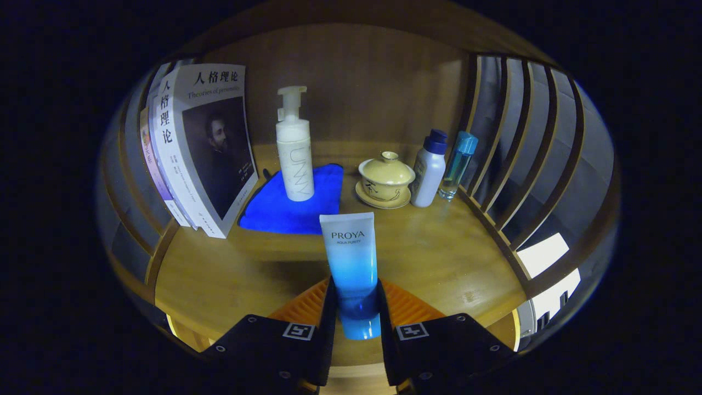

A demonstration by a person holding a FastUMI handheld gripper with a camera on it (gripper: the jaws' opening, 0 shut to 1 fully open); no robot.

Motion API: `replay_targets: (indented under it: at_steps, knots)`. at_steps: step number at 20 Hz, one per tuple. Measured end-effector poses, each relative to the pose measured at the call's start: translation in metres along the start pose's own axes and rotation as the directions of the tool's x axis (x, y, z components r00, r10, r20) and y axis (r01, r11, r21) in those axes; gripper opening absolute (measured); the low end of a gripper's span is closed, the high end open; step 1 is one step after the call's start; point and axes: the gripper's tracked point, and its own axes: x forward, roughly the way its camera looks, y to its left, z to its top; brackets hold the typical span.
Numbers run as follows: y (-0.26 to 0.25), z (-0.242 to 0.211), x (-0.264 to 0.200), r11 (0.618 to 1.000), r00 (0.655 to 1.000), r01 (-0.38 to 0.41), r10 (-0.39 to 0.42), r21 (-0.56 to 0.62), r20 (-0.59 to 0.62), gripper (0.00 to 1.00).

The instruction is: Pull open the drawer, take out the items inside it, and place them on the countertop above the cabinet.

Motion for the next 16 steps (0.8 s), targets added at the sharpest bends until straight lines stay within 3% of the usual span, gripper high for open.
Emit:
replay_targets:
  at_steps: [9, 13, 16]
  knots:
    - [0.004, -0.015, 0.013, 0.999, 0.998, -0.037, 0.038, 0.019, -0.059, 0.46]
    - [0.01, -0.009, 0.009, 0.995, 0.996, -0.091, 0.092, 0.044, -0.002, 0.5]
    - [0.017, 0.009, -0.009, 0.985, 0.985, -0.16, 0.154, 0.07, 0.083, 0.84]
